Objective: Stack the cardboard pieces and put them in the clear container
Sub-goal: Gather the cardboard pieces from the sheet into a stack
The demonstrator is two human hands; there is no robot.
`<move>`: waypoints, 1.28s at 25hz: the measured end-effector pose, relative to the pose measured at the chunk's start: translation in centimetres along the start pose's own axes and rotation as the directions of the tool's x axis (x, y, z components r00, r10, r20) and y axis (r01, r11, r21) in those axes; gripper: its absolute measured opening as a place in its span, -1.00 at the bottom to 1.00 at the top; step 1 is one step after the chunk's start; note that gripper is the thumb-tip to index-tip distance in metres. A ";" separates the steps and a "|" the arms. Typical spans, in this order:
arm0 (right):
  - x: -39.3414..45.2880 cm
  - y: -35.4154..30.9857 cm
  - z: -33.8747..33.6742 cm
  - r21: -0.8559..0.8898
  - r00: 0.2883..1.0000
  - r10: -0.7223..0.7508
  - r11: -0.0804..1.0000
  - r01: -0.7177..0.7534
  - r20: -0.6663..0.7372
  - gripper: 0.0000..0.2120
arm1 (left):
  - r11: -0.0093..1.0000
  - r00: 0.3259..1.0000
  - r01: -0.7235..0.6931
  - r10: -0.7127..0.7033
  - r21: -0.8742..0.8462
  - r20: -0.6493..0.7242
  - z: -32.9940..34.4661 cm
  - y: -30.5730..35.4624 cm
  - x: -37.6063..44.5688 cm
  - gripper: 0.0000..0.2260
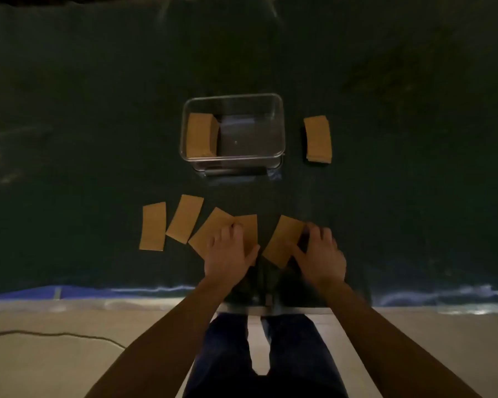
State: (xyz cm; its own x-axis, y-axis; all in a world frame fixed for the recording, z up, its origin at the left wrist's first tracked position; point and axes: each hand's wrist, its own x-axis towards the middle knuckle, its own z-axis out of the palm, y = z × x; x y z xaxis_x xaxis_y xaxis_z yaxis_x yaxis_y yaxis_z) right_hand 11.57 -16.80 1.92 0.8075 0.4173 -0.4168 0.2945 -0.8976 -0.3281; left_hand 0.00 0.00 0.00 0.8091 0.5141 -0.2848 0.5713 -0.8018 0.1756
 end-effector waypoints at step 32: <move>2.2 -7.2 1.5 0.796 0.806 0.105 0.129 -0.592 0.583 -0.73 | 0.172 0.686 0.727 -0.180 -0.664 0.705 -0.9 -2.1 4.1 -0.79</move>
State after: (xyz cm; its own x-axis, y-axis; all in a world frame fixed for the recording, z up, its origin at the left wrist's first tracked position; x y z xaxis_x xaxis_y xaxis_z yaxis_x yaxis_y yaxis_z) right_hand 10.47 -9.20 2.15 0.3841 0.3250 -0.8642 -0.8464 -0.2499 -0.4702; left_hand 2.22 4.03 -0.72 0.3552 0.2822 -0.8912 0.7787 0.4381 0.4491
